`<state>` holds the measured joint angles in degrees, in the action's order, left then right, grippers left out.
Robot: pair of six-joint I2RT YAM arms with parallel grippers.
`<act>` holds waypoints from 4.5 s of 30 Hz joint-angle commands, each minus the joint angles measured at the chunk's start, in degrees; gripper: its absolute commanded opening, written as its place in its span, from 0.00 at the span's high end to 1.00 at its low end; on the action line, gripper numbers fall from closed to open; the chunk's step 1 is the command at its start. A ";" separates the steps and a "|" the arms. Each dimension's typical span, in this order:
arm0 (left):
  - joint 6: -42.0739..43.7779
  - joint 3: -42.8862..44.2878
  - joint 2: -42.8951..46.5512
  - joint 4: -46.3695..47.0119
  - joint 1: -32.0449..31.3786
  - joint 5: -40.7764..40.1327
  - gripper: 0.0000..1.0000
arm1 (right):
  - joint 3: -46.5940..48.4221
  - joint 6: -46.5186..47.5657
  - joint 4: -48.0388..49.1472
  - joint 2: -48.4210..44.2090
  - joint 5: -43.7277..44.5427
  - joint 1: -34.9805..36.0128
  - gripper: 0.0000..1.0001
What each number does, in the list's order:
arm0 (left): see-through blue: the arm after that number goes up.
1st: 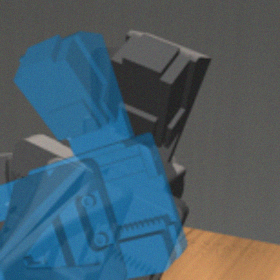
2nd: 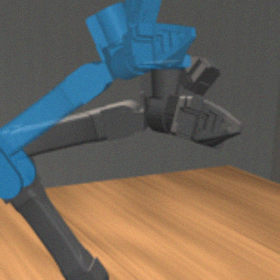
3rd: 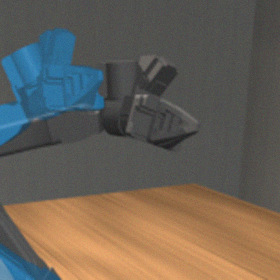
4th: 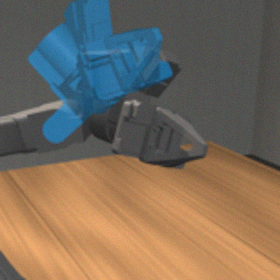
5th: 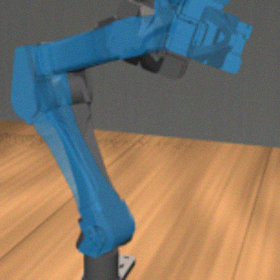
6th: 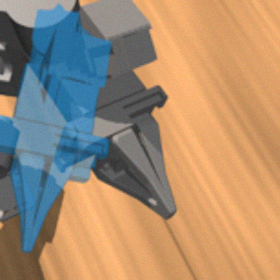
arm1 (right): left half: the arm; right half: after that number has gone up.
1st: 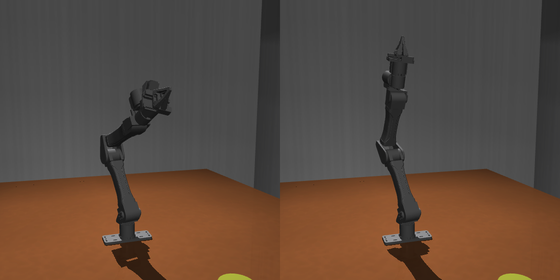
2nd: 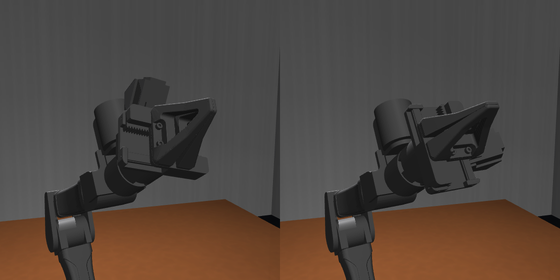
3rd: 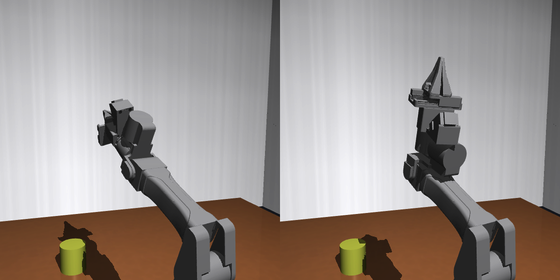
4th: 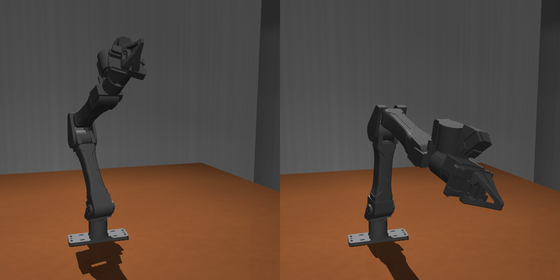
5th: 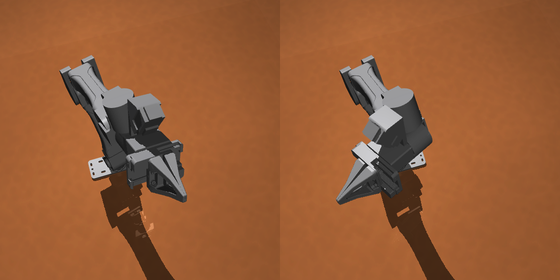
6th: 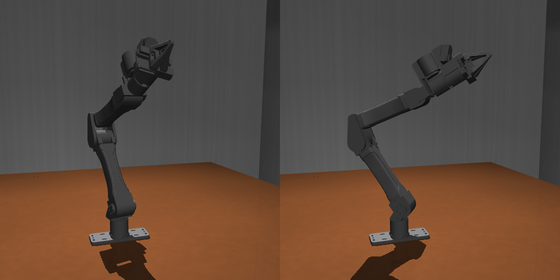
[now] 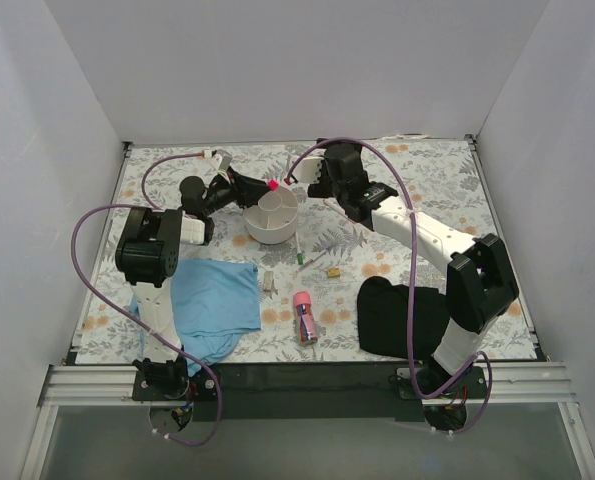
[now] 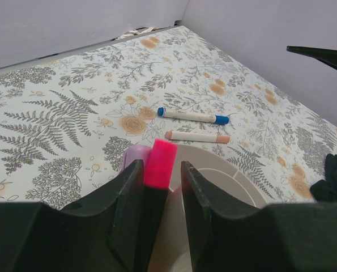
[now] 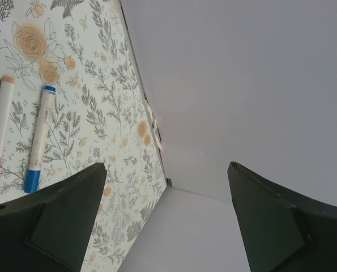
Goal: Sort the stationery into containers
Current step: Place the pen in the storage box, then pick up the pen from the center of the board, then place the pen in the storage box.
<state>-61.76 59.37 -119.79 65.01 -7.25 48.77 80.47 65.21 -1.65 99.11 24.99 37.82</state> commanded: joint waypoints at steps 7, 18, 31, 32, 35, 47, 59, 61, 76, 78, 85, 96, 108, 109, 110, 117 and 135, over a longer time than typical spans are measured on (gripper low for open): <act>0.76 1.89 1.39 0.20 0.47 -0.96 0.38 | 1.97 -3.42 -0.90 -0.67 1.46 -0.30 0.03; -1.61 5.57 18.60 -11.91 6.89 -1.14 0.27 | 6.72 -22.65 -15.02 -2.17 -11.08 -4.32 0.02; 8.41 0.75 32.68 -51.38 11.90 -15.45 0.34 | 17.98 -41.74 -34.21 11.10 -34.82 -18.22 0.12; 8.93 0.39 33.73 -53.30 11.90 -16.51 0.35 | 17.19 -42.09 -34.12 11.45 -35.53 -18.66 0.18; 11.29 0.74 34.44 -56.47 11.90 -18.62 0.37 | 12.97 -40.26 -33.77 11.54 -37.12 -19.45 0.34; 19.83 5.40 31.90 -67.30 11.99 -22.49 0.37 | 10.25 -39.19 -31.31 15.15 -42.31 -19.63 0.50; 23.17 9.00 27.86 -68.70 11.73 -23.11 0.37 | 4.52 -37.26 -22.53 14.27 -40.82 -19.02 0.64; 23.87 9.27 27.50 -69.14 11.47 -23.64 0.37 | 4.44 -37.17 -21.82 14.97 -40.55 -18.93 0.64; 25.28 10.32 25.83 -70.29 9.27 -24.43 0.36 | 6.37 -36.38 -19.45 20.33 -36.51 -17.17 0.64; 25.28 10.24 25.66 -70.37 9.01 -24.52 0.36 | 6.54 -36.03 -19.36 20.86 -35.81 -16.73 0.64; 25.46 9.45 26.36 -70.29 8.83 -24.52 0.36 | 5.84 -34.98 -19.62 22.79 -31.06 -15.33 0.76; 26.25 1.72 33.56 -66.16 8.92 -25.74 0.35 | 6.37 -18.40 -25.51 9.92 -20.43 -14.27 0.99; 18.78 -3.65 42.26 -66.68 9.00 -30.76 0.33 | -4.16 29.76 -12.08 -12.09 -13.92 -7.86 0.99; 18.78 -3.65 42.62 -66.94 9.00 -30.50 0.33 | -6.00 34.15 -10.58 -12.27 -14.18 -6.98 0.99; 18.69 -3.65 43.14 -67.21 9.00 -30.06 0.33 | -6.28 35.67 -8.65 -12.27 -14.36 -6.45 0.99; 16.93 -4.88 46.48 -68.36 9.00 -28.91 0.33 | -5.59 42.01 -0.92 -7.19 -12.69 -2.49 0.99; 15.44 -10.33 48.07 -66.42 9.35 -30.05 0.32 | -5.67 52.74 9.03 0.82 -11.20 1.37 0.99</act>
<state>-45.87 49.56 -73.87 -2.28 1.76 19.22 74.04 111.46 4.08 98.21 12.05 38.79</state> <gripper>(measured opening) 0.676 0.057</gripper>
